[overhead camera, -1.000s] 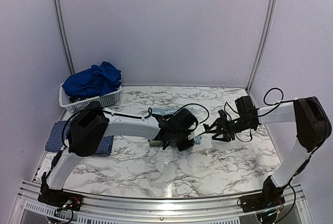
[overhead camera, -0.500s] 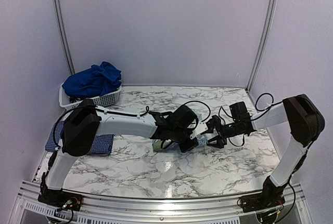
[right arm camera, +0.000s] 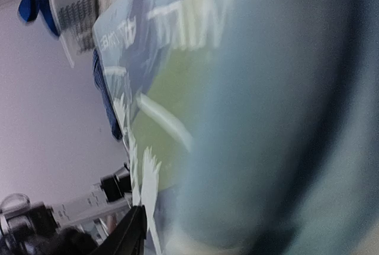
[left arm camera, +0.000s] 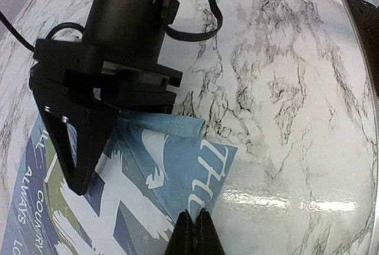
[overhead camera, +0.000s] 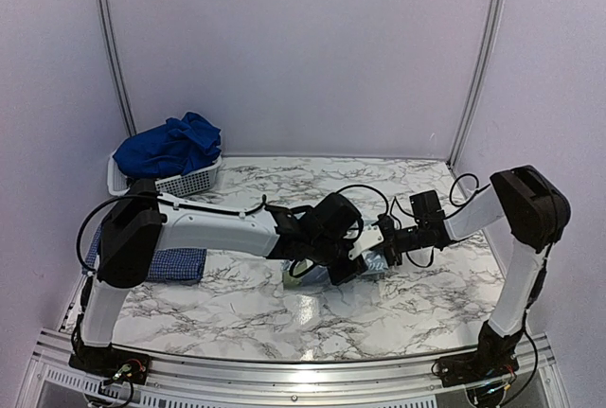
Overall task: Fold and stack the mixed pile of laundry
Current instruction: Pass from the left arm to the right, then turn over the square-folded T-shirt at the center of the board.
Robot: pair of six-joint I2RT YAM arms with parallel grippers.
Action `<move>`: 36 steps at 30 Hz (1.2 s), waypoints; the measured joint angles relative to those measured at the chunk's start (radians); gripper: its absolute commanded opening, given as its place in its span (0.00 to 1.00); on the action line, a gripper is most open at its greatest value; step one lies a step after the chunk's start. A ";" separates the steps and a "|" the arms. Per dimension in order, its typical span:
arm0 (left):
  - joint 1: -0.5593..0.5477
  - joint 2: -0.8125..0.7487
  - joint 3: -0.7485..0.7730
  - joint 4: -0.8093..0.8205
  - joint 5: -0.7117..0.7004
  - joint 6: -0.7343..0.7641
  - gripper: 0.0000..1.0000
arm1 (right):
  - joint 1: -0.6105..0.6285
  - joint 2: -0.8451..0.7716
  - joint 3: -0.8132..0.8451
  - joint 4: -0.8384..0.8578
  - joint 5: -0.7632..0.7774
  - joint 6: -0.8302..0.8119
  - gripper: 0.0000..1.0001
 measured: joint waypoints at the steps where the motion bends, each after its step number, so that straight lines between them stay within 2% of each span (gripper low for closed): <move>1: -0.005 -0.002 -0.001 0.002 0.000 -0.002 0.06 | 0.001 0.006 0.000 0.006 0.002 0.007 0.33; 2: -0.008 -0.002 -0.002 0.008 0.000 -0.006 0.14 | 0.001 0.012 0.000 0.010 0.002 0.002 0.26; 6: -0.015 -0.024 -0.037 0.022 -0.005 -0.039 0.83 | 0.002 0.016 -0.002 -0.029 0.035 -0.021 0.01; 7: -0.016 -0.037 -0.054 0.030 -0.013 -0.051 0.95 | 0.002 0.014 -0.001 -0.051 0.047 -0.037 0.00; 8: -0.016 -0.055 -0.073 0.037 -0.024 -0.068 0.98 | 0.001 0.009 0.005 -0.078 0.048 -0.061 0.00; 14: -0.002 -0.216 -0.185 0.055 -0.155 -0.199 0.99 | -0.026 -0.086 0.080 -0.407 0.198 -0.285 0.00; 21: 0.048 -0.371 -0.293 0.071 -0.229 -0.364 0.99 | -0.157 -0.210 0.166 -0.793 0.435 -0.583 0.00; 25: 0.067 -0.400 -0.371 0.067 -0.249 -0.421 0.99 | -0.253 -0.290 0.272 -1.001 0.695 -0.718 0.00; 31: 0.076 -0.458 -0.459 0.025 -0.278 -0.486 0.99 | -0.319 -0.368 0.533 -1.154 1.058 -0.808 0.00; 36: 0.092 -0.534 -0.483 -0.014 -0.322 -0.522 0.99 | -0.295 -0.328 0.669 -1.205 1.246 -0.842 0.00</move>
